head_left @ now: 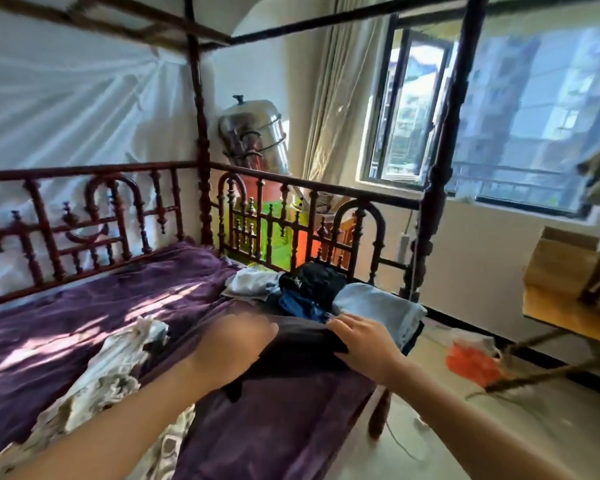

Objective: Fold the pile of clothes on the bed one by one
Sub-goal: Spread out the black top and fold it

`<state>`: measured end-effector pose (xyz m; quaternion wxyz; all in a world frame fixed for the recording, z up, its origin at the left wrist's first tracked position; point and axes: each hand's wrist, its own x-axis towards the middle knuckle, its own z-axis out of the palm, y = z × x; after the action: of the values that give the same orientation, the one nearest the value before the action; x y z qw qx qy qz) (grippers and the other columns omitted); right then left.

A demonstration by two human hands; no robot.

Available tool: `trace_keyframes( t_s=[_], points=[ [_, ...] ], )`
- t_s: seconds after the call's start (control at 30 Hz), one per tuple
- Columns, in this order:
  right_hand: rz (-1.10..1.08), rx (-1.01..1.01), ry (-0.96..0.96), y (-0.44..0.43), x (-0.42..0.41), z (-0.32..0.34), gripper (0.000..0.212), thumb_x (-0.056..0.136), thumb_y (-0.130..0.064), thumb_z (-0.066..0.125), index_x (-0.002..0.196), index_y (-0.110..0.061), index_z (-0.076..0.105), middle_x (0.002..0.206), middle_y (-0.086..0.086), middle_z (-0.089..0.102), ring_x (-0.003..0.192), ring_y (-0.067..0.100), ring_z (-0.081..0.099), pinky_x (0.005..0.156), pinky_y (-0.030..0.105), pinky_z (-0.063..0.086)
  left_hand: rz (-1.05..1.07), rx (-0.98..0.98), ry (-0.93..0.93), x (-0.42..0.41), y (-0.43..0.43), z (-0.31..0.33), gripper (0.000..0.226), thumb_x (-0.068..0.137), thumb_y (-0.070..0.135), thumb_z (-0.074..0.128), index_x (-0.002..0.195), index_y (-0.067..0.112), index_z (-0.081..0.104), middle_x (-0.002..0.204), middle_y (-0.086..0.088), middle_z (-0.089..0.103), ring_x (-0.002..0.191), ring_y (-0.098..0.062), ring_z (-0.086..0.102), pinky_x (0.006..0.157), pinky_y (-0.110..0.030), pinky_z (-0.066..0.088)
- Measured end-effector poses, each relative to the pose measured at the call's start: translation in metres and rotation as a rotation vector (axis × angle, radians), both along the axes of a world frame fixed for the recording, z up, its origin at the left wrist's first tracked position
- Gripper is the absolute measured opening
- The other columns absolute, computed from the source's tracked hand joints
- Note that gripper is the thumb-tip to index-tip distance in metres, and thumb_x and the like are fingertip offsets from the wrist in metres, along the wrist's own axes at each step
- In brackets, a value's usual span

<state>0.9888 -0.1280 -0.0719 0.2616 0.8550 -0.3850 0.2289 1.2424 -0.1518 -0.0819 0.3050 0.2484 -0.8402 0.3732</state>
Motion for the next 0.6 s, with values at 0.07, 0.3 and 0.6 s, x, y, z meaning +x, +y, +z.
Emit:
trace_keyframes(
  t_s=[0.07, 0.3, 0.6],
  points=[
    [-0.006, 0.018, -0.032, -0.005, -0.030, -0.003, 0.063, 0.037, -0.028, 0.091, 0.090, -0.023, 0.056, 0.074, -0.010, 0.066, 0.065, 0.007, 0.065, 0.045, 0.016, 0.048, -0.036, 0.021, -0.036, -0.031, -0.013, 0.003, 0.033, 0.064, 0.019, 0.049, 0.097, 0.015, 0.046, 0.075, -0.001, 0.067, 0.051, -0.016, 0.058, 0.041, -0.022, 0.043],
    [-0.089, 0.122, -0.028, -0.042, -0.089, -0.017, 0.057, 0.037, -0.033, 0.090, 0.084, -0.025, 0.060, 0.072, -0.014, 0.065, 0.062, 0.004, 0.063, 0.046, 0.014, 0.047, -0.006, 0.271, -0.130, -0.094, -0.054, -0.009, 0.088, 0.020, 0.032, 0.090, 0.095, 0.017, 0.045, 0.078, 0.003, 0.067, 0.052, -0.013, 0.058, 0.043, -0.019, 0.042],
    [-0.078, 0.335, 0.019, -0.163, -0.072, -0.037, 0.046, 0.035, -0.044, 0.084, 0.075, -0.031, 0.064, 0.064, -0.019, 0.059, 0.056, -0.004, 0.057, 0.043, 0.010, 0.041, 0.095, 0.461, -0.233, -0.079, -0.174, -0.032, 0.090, 0.020, 0.040, 0.091, 0.094, 0.019, 0.044, 0.080, 0.006, 0.067, 0.054, -0.012, 0.058, 0.044, -0.019, 0.043]
  ],
)
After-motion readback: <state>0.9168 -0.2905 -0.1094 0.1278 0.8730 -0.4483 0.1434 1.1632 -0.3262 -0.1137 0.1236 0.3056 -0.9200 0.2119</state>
